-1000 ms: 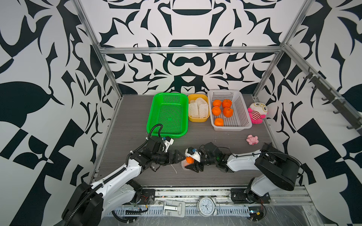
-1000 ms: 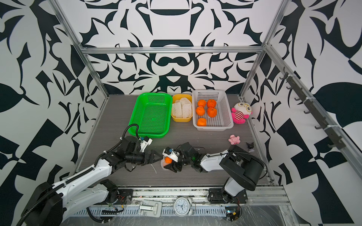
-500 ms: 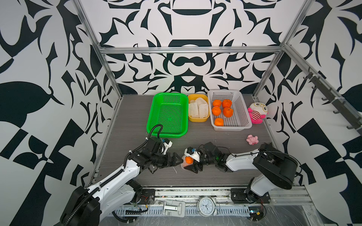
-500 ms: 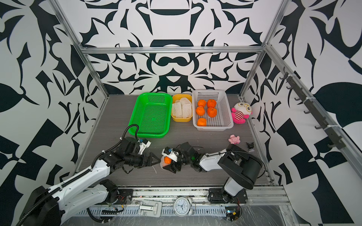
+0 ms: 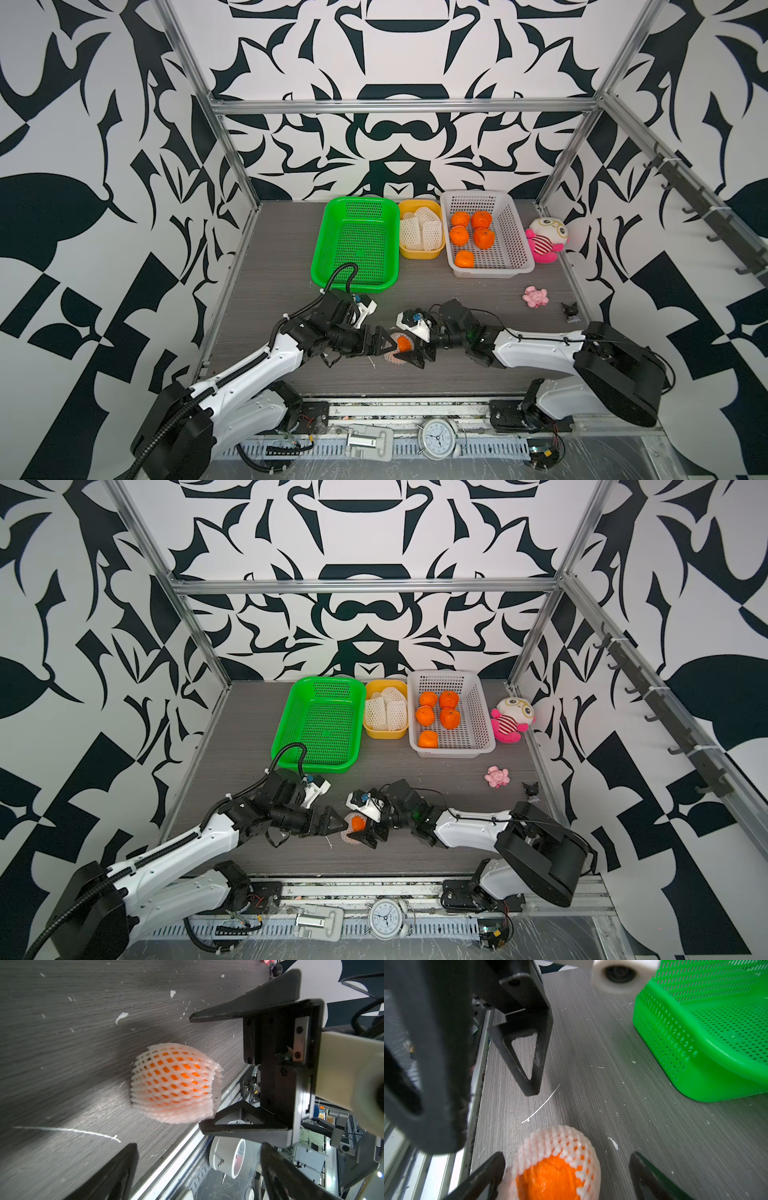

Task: Remove foam nets from oranges
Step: Remove the foam net from the orange.

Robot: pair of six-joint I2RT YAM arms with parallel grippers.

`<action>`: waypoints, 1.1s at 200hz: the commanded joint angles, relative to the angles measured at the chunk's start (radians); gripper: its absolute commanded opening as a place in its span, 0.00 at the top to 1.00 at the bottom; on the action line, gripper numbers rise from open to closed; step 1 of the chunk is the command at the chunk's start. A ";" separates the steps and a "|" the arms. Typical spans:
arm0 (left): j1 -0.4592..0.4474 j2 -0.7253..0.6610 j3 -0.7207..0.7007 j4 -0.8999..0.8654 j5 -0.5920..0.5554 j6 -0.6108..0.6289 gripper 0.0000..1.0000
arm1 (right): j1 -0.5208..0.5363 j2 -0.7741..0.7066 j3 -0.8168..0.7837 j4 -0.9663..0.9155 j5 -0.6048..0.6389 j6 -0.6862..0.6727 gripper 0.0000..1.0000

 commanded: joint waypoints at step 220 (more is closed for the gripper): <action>-0.123 0.363 0.318 -0.294 -0.172 0.048 0.43 | 0.047 -0.301 -0.113 -0.198 0.092 0.127 0.16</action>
